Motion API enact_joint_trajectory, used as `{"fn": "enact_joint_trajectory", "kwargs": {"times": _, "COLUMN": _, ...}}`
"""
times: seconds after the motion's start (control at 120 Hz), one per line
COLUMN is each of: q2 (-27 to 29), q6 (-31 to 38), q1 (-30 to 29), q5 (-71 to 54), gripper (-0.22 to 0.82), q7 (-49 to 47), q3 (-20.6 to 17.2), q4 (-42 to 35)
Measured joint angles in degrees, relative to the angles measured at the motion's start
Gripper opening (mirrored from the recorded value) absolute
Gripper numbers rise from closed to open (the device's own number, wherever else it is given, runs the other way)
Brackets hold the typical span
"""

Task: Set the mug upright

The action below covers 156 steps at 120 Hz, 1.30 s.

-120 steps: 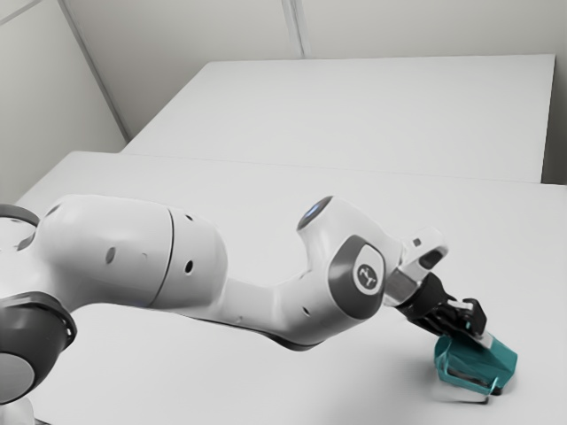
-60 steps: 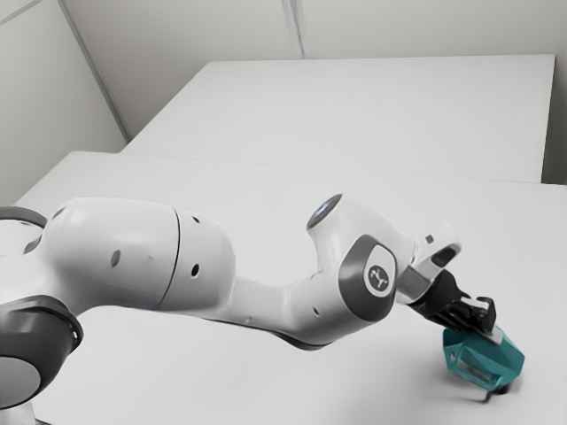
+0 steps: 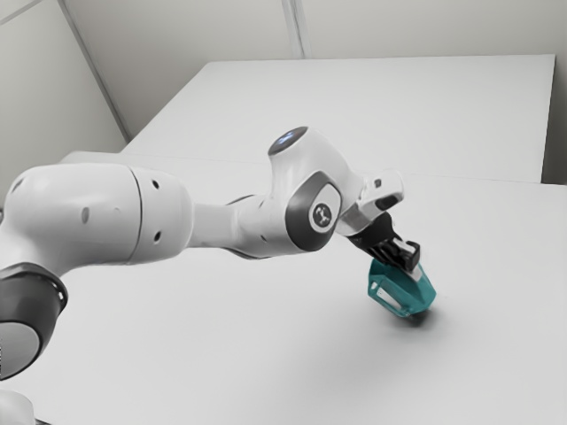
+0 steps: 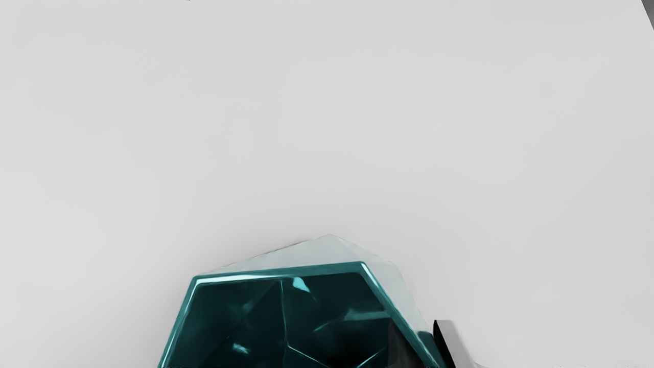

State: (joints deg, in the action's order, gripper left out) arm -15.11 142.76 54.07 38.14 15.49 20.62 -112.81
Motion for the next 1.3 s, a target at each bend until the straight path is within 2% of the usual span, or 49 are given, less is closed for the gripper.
{"fn": "enact_joint_trajectory", "kwargs": {"times": 0.275, "q2": 1.7, "q6": -8.3, "q1": 0.0, "q5": -14.7, "gripper": -0.17, "q7": -2.6, "q3": 9.0, "q4": 0.4}}
{"fn": "enact_joint_trajectory", "kwargs": {"times": 0.65, "q2": 2.1, "q6": -16.4, "q1": 0.0, "q5": -29.6, "gripper": -0.18, "q7": -6.7, "q3": 18.3, "q4": 2.2}}
{"fn": "enact_joint_trajectory", "kwargs": {"times": 1.042, "q2": 1.6, "q6": -24.2, "q1": -0.1, "q5": -34.9, "gripper": -0.18, "q7": -11.3, "q3": 23.3, "q4": 1.2}}
{"fn": "enact_joint_trajectory", "kwargs": {"times": 1.3, "q2": 1.4, "q6": -25.5, "q1": 0.0, "q5": -34.9, "gripper": -0.18, "q7": -14.3, "q3": 23.4, "q4": 0.9}}
